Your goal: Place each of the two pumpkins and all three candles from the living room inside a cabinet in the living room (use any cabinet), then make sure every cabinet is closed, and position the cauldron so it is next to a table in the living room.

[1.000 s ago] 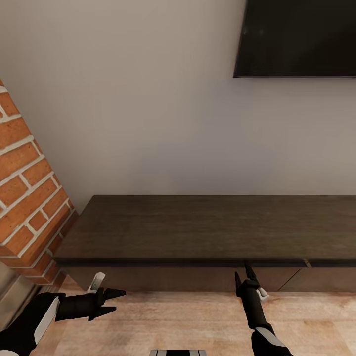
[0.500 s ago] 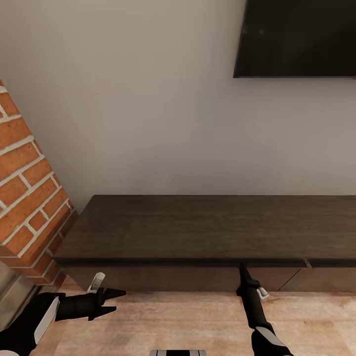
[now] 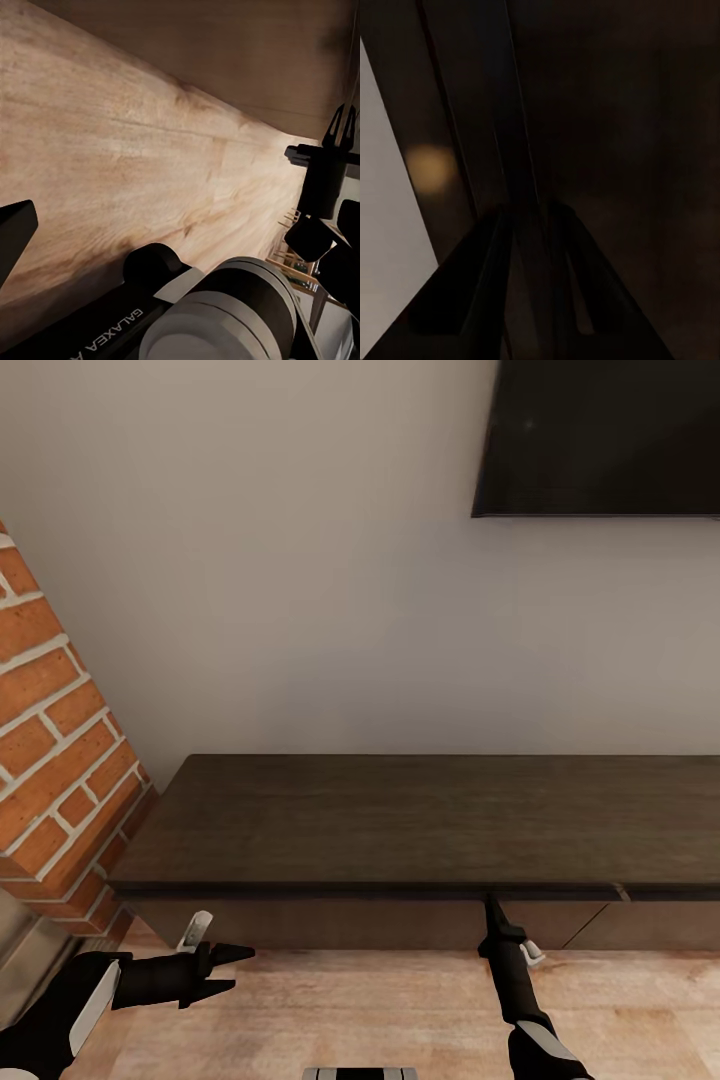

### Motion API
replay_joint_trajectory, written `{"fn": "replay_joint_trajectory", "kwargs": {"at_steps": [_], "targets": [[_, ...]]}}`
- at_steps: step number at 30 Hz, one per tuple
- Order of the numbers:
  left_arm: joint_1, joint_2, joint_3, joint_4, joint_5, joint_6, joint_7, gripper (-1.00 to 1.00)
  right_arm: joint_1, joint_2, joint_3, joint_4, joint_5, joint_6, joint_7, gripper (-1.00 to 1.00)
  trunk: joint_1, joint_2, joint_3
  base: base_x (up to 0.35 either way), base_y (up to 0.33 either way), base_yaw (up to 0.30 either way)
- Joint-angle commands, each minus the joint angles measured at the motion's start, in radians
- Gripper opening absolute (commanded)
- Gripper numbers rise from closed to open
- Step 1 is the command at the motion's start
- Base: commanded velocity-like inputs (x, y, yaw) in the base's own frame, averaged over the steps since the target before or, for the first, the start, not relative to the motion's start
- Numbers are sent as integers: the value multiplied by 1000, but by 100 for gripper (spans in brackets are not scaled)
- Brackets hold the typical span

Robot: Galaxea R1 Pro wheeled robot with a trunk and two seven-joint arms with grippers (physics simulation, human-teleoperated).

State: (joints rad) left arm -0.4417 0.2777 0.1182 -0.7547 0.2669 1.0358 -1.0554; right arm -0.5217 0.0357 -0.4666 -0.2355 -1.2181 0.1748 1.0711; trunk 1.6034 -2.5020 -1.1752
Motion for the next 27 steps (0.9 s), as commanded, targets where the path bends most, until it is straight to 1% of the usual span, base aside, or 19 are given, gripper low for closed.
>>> {"fn": "replay_joint_trajectory", "kwargs": {"at_steps": [1,19,27], "targets": [[0,0,0,0,0,0,0,100,1,0,0,2,3,-2,-25,-100,0,0,0,0,0,0],[0,0,-1,0,0,-2,0,100,1,0,0,2,3,-1,-24,-100,0,0,0,-24,0,0],[0,0,-1,0,0,-2,0,100,1,1,0,2,3,-2,-24,-100,0,0,0,-266,0,0]]}}
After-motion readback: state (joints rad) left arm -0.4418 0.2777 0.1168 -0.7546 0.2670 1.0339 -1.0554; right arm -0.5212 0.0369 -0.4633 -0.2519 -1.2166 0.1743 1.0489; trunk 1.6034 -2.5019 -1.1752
